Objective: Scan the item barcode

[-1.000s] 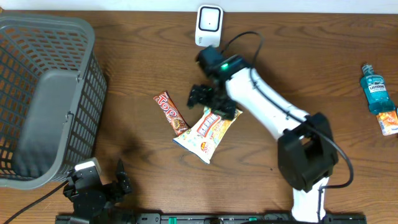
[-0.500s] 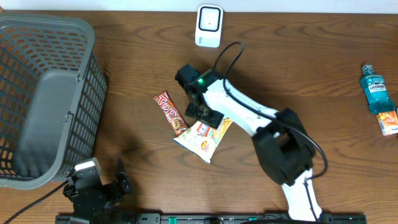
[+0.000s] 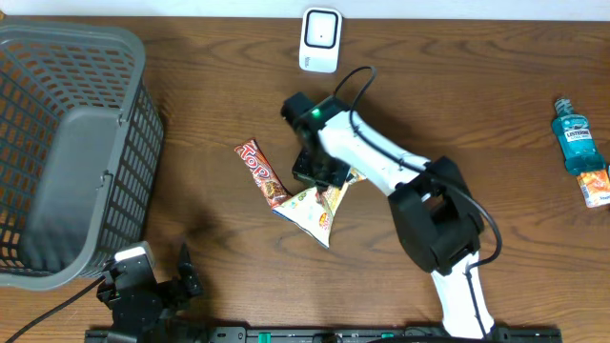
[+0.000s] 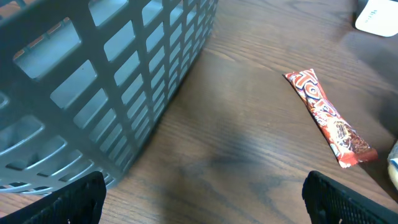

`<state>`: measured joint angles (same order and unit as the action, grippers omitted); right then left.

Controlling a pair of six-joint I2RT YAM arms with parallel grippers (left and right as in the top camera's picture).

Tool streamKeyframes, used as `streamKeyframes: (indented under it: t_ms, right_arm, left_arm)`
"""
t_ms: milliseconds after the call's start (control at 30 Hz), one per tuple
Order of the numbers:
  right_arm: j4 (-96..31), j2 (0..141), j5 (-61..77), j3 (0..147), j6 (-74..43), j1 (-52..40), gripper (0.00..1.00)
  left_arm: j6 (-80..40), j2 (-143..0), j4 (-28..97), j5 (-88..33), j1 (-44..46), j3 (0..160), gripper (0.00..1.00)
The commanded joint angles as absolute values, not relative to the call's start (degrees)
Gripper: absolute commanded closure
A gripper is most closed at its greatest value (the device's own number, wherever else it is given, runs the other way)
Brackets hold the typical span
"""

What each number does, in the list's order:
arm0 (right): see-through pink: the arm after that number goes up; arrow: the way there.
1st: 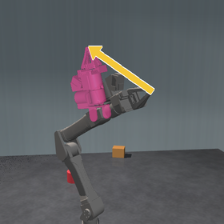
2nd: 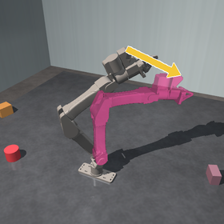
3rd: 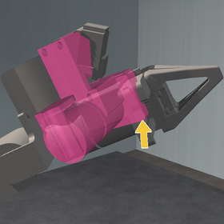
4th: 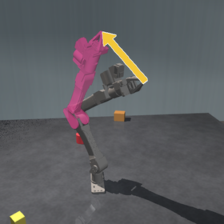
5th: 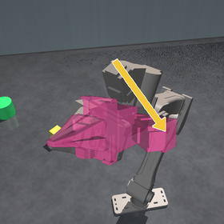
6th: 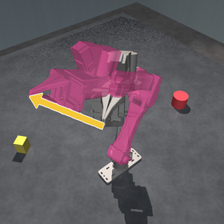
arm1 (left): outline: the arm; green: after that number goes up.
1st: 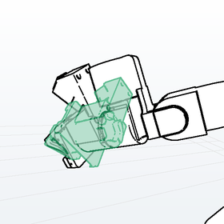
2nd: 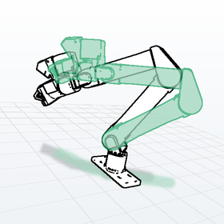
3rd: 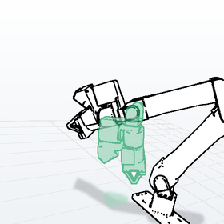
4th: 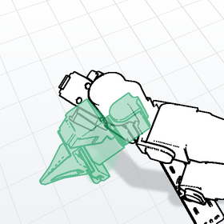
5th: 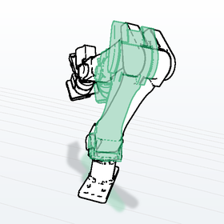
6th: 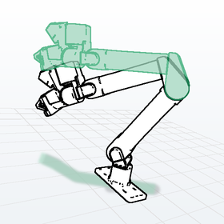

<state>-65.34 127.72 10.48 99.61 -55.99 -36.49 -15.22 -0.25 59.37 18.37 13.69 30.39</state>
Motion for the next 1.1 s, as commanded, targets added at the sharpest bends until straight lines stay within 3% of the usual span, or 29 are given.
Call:
streamKeyframes:
  t_ms: [0, 33, 100, 267, 467, 600, 867, 933, 1067]
  right_arm:
    - [-61.7, 130.3, 41.8, 97.9, -25.2, -31.1, 0.99]
    - [-64.6, 130.3, 57.3, 97.9, -12.6, -28.2, 0.99]
    - [-71.0, 130.3, 66.5, 97.8, -5.6, -24.6, 0.99]
    - [-79.7, 130.3, 67.7, 97.8, -5.0, -19.2, 0.98]
    - [-97.1, 130.3, 78.4, 97.8, 0.4, -14.8, 0.99]
    - [-97.5, 130.2, 78.5, 97.6, -8.0, -12.9, 0.98]
    - [-97.5, 130.2, 77.9, 97.6, -12.2, -11.6, 0.99]
    - [-97.5, 130.2, 76.7, 97.6, -10.9, -11.7, 0.99]
    - [-97.5, 130.2, 81.2, 97.6, 7.0, -11.7, 0.99]
  left_arm:
    - [-15.3, -0.2, 59.3, 19.1, 13.6, 30.5, 0.02]
    - [-15.3, -0.2, 59.3, 19.1, 13.6, 30.5, 0.02]
    - [-15.3, -0.2, 59.3, 19.1, 13.6, 30.5, 0.02]
    - [-15.3, -0.2, 59.3, 19.1, 13.6, 30.5, 0.02]
    - [-15.3, -0.2, 59.3, 19.1, 13.6, 30.5, 0.02]
    - [-15.3, -0.2, 59.3, 19.1, 13.6, 30.5, 0.02]
    - [-15.3, -0.2, 59.3, 19.1, 13.6, 30.5, 0.02]
    - [-15.3, -0.2, 59.3, 19.1, 13.6, 30.5, 0.02]
    - [-15.3, -0.2, 59.3, 19.1, 13.6, 30.5, 0.02]
